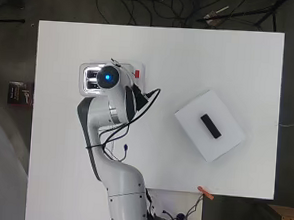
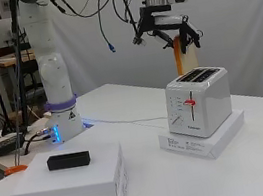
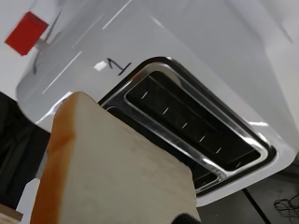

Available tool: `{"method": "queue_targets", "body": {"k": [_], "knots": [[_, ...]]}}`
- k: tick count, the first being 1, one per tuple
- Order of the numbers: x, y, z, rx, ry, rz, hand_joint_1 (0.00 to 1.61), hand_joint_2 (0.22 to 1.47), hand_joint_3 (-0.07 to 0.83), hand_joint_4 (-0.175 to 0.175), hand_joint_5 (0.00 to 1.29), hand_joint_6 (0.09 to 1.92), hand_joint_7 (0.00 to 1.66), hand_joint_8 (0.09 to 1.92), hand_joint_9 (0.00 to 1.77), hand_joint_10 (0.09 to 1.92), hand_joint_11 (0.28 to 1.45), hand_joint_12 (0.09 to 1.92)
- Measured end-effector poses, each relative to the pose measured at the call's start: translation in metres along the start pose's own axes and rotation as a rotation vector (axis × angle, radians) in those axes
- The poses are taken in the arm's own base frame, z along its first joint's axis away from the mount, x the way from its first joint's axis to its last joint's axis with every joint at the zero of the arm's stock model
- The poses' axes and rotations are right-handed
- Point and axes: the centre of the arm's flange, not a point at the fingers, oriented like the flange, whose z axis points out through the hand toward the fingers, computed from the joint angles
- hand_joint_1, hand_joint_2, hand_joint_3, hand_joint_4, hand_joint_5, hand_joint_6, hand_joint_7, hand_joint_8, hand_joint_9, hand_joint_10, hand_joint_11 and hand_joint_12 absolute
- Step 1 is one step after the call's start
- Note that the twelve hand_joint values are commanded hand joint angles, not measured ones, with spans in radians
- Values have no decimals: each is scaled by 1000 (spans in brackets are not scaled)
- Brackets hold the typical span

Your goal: Teleoperate dual arm-hand system to toast a bread

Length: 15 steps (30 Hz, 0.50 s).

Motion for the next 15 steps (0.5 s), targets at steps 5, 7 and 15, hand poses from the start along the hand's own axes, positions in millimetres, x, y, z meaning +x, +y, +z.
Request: {"method": "queue_targets", "body": {"k": [5, 7, 15], "knots": [[-9, -8, -59, -108, 16, -7, 1257, 1114, 0, -175, 792, 1202, 1233, 609, 1428, 87, 709, 508], [20, -6, -67, -126, 43, -72, 1256, 1115, 0, -175, 791, 1213, 1227, 616, 1410, 87, 701, 468], [114, 22, -11, -54, 57, -179, 1299, 1112, 0, -175, 765, 1230, 1175, 658, 1298, 296, 720, 371]]}}
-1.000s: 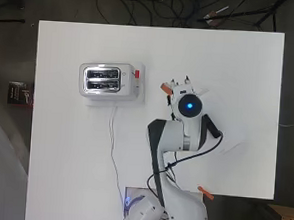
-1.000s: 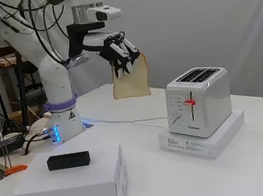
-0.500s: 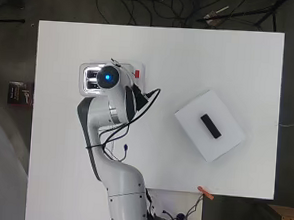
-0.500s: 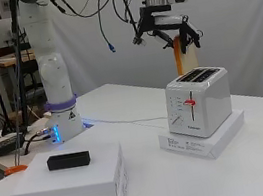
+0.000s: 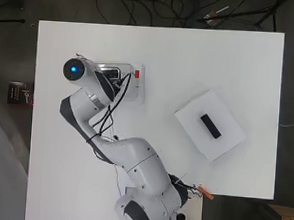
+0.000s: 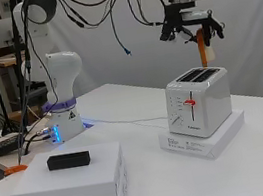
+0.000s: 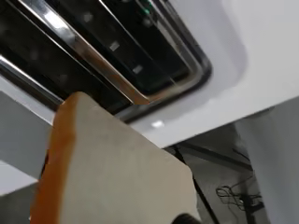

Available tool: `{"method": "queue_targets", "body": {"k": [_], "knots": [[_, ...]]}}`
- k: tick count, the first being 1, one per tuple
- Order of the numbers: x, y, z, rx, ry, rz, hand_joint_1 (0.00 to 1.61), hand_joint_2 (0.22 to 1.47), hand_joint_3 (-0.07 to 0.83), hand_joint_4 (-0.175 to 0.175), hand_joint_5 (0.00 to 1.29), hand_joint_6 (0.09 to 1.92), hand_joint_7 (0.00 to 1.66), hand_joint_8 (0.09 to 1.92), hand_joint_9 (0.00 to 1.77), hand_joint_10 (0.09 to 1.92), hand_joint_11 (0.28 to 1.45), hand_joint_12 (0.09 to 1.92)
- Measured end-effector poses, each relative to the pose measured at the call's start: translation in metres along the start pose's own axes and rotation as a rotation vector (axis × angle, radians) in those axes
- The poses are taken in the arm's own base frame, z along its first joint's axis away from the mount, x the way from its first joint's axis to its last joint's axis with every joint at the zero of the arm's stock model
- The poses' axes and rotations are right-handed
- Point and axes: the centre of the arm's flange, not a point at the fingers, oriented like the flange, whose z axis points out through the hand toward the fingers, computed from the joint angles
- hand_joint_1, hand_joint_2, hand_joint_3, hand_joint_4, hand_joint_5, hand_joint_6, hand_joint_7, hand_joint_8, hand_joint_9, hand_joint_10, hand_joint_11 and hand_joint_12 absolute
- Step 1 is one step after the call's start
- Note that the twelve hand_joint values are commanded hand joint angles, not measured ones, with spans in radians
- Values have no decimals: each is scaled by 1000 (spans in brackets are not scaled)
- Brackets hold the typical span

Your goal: Teleoperate dual arm-hand system to toast a bread

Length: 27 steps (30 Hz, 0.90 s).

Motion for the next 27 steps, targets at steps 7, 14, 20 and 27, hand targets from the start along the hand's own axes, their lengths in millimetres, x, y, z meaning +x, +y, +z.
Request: {"method": "queue_targets", "body": {"k": [7, 14, 20, 27], "knots": [[-86, 10, 35, 13, -40, 297, 1369, 1121, 0, -175, 695, 1334, 1036, 804, 1095, 876, 727, 346], [-100, 8, 41, -6, -60, 358, 1379, 1097, -2, -175, 729, 1227, 1097, 697, 1168, 836, 748, 367], [-121, 0, 22, -23, -60, 373, 1265, 1125, -1, -175, 770, 1135, 1159, 807, 1453, 180, 697, 693], [-54, -14, -22, -106, -63, 349, 1251, 1139, 0, -175, 805, 1023, 1094, 1010, 1608, 103, 644, 1108]]}}
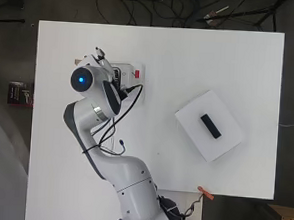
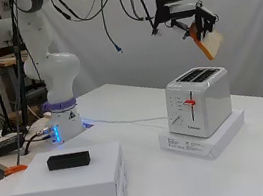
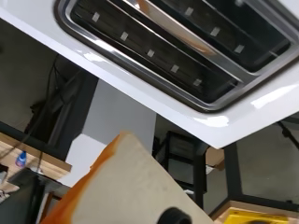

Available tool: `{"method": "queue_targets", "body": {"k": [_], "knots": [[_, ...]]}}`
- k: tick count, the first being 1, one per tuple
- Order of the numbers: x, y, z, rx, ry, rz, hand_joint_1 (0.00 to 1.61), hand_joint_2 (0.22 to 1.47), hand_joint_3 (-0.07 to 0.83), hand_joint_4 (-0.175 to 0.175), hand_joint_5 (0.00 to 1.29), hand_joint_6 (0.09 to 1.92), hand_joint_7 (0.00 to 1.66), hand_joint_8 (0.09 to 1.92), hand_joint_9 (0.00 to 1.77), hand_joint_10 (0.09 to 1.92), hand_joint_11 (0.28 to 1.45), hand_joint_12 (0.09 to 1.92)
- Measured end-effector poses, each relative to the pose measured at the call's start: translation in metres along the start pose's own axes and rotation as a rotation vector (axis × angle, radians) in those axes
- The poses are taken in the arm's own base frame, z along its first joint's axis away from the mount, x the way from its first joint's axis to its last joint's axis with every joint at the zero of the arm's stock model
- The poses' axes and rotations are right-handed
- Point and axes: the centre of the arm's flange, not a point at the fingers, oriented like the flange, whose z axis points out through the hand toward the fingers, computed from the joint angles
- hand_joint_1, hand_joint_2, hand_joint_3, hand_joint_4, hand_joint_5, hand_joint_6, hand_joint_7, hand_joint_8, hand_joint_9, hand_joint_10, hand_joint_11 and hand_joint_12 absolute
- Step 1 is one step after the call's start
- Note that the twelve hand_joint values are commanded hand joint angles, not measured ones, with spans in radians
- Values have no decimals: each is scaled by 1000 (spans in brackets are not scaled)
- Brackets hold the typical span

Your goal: Teleoperate dual arm-hand system to toast a bread

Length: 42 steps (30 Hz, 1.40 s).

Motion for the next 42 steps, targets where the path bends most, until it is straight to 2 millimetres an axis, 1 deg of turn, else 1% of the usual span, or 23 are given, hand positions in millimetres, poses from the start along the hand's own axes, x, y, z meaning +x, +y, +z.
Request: {"method": "queue_targets", "body": {"k": [2, 3, 4, 5, 6, 8, 10, 12, 14, 16, 19, 27, 30, 31, 33, 34, 35, 37, 38, 42], "knots": [[20, -15, -17, -19, -30, -43, 1251, 1137, 0, -175, 803, 1038, 1104, 985, 1580, 93, 631, 1047], [26, -18, -19, -29, -57, -52, 1252, 1134, -1, -175, 797, 1068, 1121, 935, 1556, 87, 628, 990], [27, -19, -19, -37, -89, -49, 1253, 1129, -1, -175, 796, 1099, 1144, 871, 1531, 87, 626, 921], [23, -18, -18, -43, -117, -38, 1254, 1125, 0, -175, 796, 1120, 1162, 821, 1513, 87, 630, 842], [16, -14, -16, -41, -132, -26, 1255, 1122, -1, -175, 795, 1137, 1176, 782, 1499, 87, 639, 764], [-7, -3, -9, -18, -124, 4, 1254, 1124, -1, -175, 787, 1167, 1180, 757, 1475, 87, 660, 628], [-34, 11, 9, 35, -92, 38, 1254, 1125, -1, -175, 783, 1181, 1182, 743, 1455, 87, 685, 505], [-55, 23, 37, 106, -60, 57, 1255, 1121, -1, -175, 790, 1181, 1192, 718, 1439, 87, 711, 394], [-66, 30, 64, 172, -46, 59, 1256, 1118, -1, -175, 794, 1189, 1204, 684, 1419, 87, 738, 290], [-70, 31, 78, 205, -46, 51, 1256, 1115, -1, -175, 798, 1205, 1218, 638, 1398, 87, 756, 227], [-75, 32, 82, 206, -58, 30, 1256, 1114, -1, -175, 800, 1213, 1225, 615, 1390, 87, 765, 203], [-71, 30, 76, 168, -57, 13, 1259, 1112, -1, -175, 799, 1181, 1231, 627, 1408, 87, 792, 207], [-73, 28, 70, 134, -36, 30, 1257, 1115, 1, -175, 793, 1201, 1218, 645, 1408, 87, 791, 201], [-73, 26, 65, 117, -27, 44, 1257, 1115, 1, -175, 793, 1200, 1216, 649, 1410, 87, 791, 200], [-72, 23, 55, 89, -12, 66, 1255, 1123, 1, -175, 782, 1179, 1188, 732, 1439, 87, 805, 214], [-74, 22, 51, 80, -6, 79, 1254, 1128, 1, -175, 777, 1166, 1169, 785, 1459, 87, 812, 236], [-76, 21, 51, 73, -1, 90, 1252, 1133, 0, -175, 772, 1154, 1153, 829, 1478, 87, 800, 296], [-77, 17, 53, 65, 8, 105, 1251, 1135, 2, -175, 769, 1148, 1138, 866, 1499, 87, 749, 453], [-74, 14, 53, 62, 11, 109, 1251, 1136, 2, -175, 768, 1147, 1137, 870, 1501, 87, 727, 499], [-66, 12, 55, 91, 10, 91, 1250, 1136, 0, -175, 769, 1156, 1139, 861, 1488, 87, 693, 539]]}}
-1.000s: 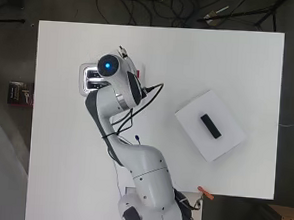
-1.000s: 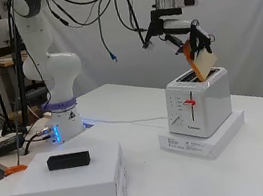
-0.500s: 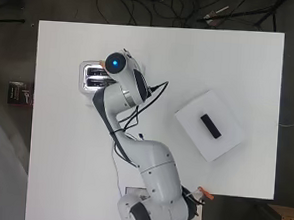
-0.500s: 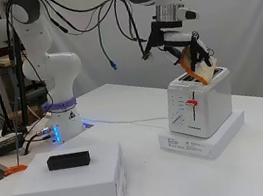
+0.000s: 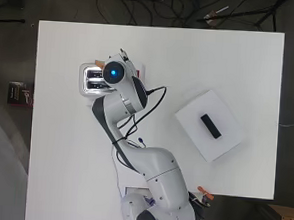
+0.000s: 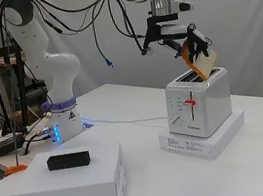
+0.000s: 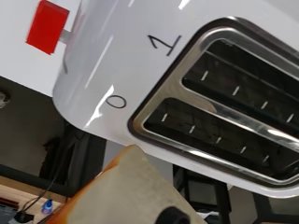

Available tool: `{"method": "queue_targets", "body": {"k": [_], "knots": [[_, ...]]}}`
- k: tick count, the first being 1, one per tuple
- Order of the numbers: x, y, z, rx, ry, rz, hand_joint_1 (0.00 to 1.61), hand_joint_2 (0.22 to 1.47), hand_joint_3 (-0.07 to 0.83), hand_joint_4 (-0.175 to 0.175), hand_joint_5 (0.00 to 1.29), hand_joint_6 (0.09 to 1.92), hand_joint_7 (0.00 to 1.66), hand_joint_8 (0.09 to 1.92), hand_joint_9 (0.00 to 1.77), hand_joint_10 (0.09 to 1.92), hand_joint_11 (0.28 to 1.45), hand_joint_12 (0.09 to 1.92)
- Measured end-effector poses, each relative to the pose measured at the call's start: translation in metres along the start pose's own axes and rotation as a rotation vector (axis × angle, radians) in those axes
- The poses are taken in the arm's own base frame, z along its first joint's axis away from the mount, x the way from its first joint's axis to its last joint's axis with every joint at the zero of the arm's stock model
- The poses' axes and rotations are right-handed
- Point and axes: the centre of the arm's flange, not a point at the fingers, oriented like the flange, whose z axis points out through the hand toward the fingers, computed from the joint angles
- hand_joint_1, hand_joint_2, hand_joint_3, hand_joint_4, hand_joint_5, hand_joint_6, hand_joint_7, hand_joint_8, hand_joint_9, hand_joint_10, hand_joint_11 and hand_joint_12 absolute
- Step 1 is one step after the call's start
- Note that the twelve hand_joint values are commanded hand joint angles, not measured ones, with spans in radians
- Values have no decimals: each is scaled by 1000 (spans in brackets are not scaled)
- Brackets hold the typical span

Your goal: Teleoperate dual arm-hand system to toast a bread

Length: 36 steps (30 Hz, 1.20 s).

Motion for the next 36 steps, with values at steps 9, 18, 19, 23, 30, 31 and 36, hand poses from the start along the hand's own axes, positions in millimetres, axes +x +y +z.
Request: {"method": "queue_targets", "body": {"k": [9, 18, 19, 23, 30, 31, 36], "knots": [[14, 12, -1, 158, -60, -84, 1244, 1145, 0, -175, 740, 1227, 1133, 839, 1405, 87, 736, 244], [21, 19, 9, 252, -159, -101, 1243, 1144, -1, -175, 743, 1227, 1135, 838, 1421, 87, 780, 158], [26, 18, 10, 255, -178, -114, 1243, 1144, 0, -175, 744, 1224, 1135, 839, 1425, 87, 783, 158], [40, 12, 14, 264, -191, -150, 536, 1070, -7, -75, 419, 521, 696, 347, 915, 87, 599, 87], [-11, 17, -22, 286, -89, -55, 85, 1054, 8, -8, 333, 87, 422, 87, 488, 87, 433, 87], [-15, 10, -41, 256, -64, -46, 80, 1060, 7, -8, 339, 87, 425, 87, 490, 87, 432, 87], [-64, -7, -95, 118, -65, 169, 14, 1084, 8, -1, 368, 87, 380, 87, 435, 87, 404, 87]]}}
